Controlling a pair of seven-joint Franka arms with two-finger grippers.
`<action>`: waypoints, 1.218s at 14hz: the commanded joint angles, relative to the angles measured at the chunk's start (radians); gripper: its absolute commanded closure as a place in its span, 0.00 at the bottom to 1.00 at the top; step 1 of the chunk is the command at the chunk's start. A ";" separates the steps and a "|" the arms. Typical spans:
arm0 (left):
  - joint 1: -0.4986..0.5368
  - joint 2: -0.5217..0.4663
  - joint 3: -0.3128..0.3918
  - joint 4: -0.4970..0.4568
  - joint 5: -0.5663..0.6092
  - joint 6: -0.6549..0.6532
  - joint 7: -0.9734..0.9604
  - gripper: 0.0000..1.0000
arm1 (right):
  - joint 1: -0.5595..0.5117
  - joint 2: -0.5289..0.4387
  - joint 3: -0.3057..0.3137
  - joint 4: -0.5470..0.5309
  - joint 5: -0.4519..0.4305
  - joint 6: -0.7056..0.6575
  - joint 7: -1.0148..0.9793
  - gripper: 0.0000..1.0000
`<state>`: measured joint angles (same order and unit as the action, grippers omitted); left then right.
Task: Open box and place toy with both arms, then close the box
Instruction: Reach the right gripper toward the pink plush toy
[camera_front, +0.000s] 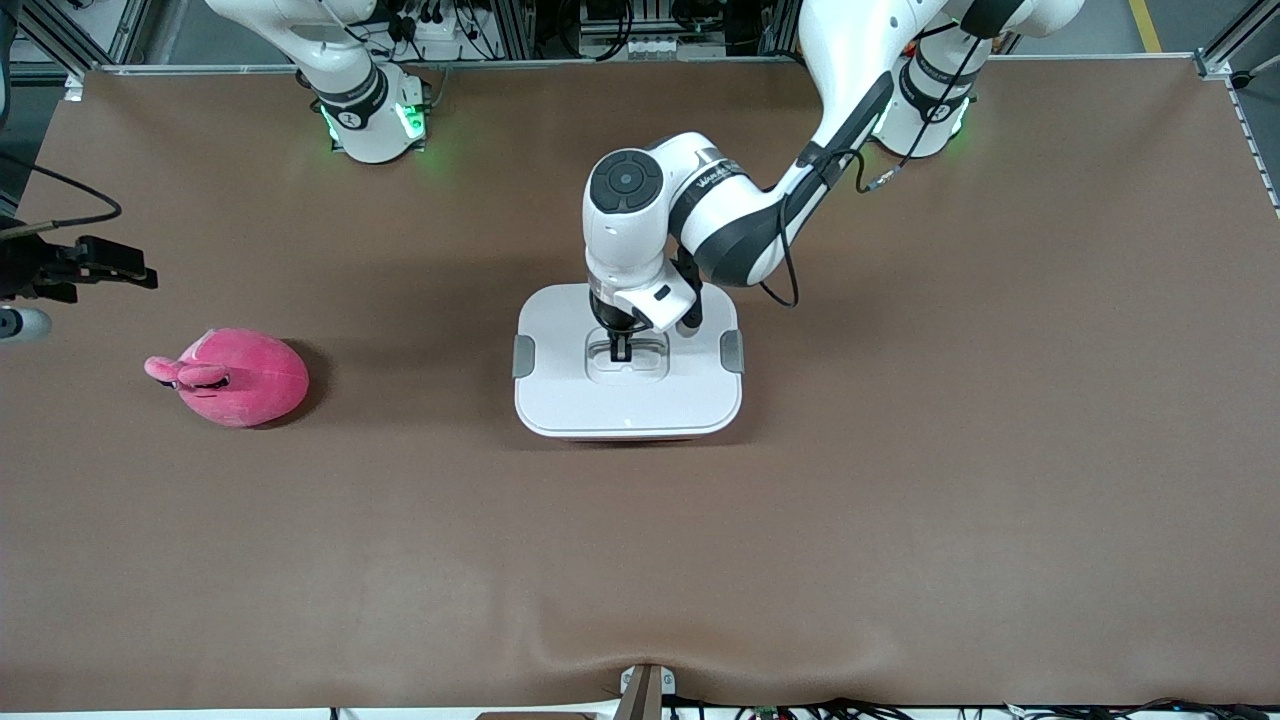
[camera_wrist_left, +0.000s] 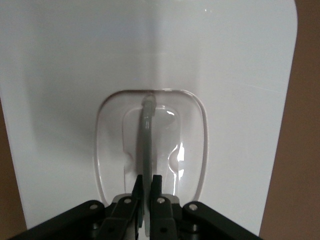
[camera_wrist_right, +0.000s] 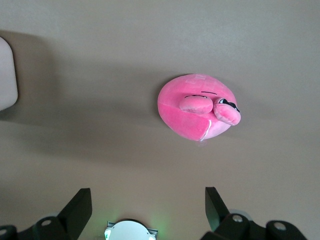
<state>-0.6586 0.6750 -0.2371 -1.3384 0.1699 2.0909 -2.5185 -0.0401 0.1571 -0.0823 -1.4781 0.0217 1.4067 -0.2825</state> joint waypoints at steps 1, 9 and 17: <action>-0.006 -0.002 0.007 0.021 0.023 0.005 0.004 1.00 | -0.014 0.021 0.007 0.016 -0.012 -0.005 -0.038 0.00; -0.003 -0.018 0.007 0.022 0.022 0.000 0.004 1.00 | -0.047 0.070 0.006 0.013 -0.014 -0.002 -0.340 0.00; 0.002 -0.034 0.007 0.025 0.022 0.000 0.006 1.00 | -0.060 0.122 0.006 0.007 -0.041 0.058 -0.661 0.00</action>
<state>-0.6543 0.6687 -0.2364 -1.3086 0.1700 2.0909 -2.5176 -0.0888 0.2603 -0.0852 -1.4783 0.0110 1.4383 -0.8598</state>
